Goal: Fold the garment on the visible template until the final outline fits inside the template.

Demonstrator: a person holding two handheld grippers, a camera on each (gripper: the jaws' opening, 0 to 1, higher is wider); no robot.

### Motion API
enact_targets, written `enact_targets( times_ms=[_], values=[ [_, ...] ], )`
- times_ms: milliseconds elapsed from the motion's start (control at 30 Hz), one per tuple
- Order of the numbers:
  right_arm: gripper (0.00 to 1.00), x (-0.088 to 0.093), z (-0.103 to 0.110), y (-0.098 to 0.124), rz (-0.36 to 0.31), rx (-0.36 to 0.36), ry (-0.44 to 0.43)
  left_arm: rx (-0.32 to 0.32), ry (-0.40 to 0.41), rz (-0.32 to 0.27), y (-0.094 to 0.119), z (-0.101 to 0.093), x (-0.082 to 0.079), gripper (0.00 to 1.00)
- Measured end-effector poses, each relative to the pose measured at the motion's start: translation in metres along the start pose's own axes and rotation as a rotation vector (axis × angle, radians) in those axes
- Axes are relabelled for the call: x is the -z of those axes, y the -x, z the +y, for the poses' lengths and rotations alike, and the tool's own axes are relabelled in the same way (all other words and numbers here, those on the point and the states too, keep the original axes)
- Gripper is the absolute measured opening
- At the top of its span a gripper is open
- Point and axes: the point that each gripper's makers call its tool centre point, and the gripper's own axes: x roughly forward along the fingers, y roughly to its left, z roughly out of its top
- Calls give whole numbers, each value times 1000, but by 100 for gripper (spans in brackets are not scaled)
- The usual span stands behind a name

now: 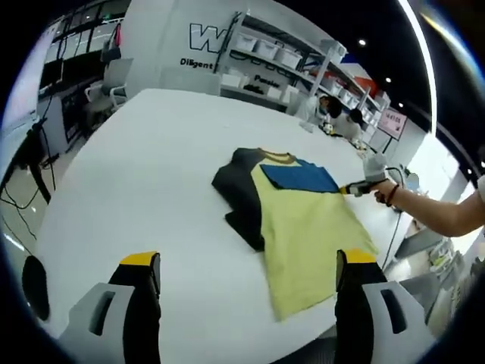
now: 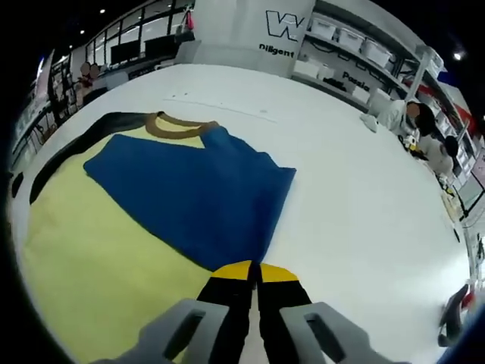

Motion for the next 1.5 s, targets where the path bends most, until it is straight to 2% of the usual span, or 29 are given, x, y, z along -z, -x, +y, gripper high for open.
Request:
enact_targets(
  times_ms=[167, 267, 333, 400, 533, 633, 667, 700, 900, 1133, 1267, 1433, 1500],
  values=[
    [0, -1, -1, -1, -10, 2, -12, -20, -15, 6, -11, 3, -6, 88],
    [0, -4, 0, 8, -27, 4, -84, -30, -29, 14, -18, 5, -7, 86],
    [9, -10, 0, 14, -57, 7, -112, -22, -21, 11, -21, 4, -8, 85],
    [18, -16, 4, 22, -92, -9, -176, -18, -14, 16, -24, 3, -8, 84],
    [23, -24, 9, 30, -127, -38, -218, -22, -13, 30, -27, 4, -6, 78],
    [30, -25, 16, 38, -130, -63, -229, -36, 7, 36, -30, 8, -6, 69],
    [34, -30, 29, 48, -153, -106, -267, -61, 33, 40, -34, 15, -7, 66],
    [37, -31, 32, 51, -158, -115, -275, -67, 40, 32, -36, 18, -9, 65],
    [48, -28, 50, 64, -158, -157, -265, -76, 44, 34, -43, 19, -15, 62],
    [58, -25, 70, 83, -197, -227, -255, -101, 45, 57, -59, 24, -17, 57],
    [59, -24, 75, 97, -247, -241, -252, -100, 12, 87, -74, 26, -13, 53],
    [59, -14, 85, 104, -250, -260, -270, -105, -13, 128, -90, 27, -6, 52],
    [58, -8, 88, 106, -241, -261, -266, -103, -21, 124, -94, 25, -7, 52]
  ],
)
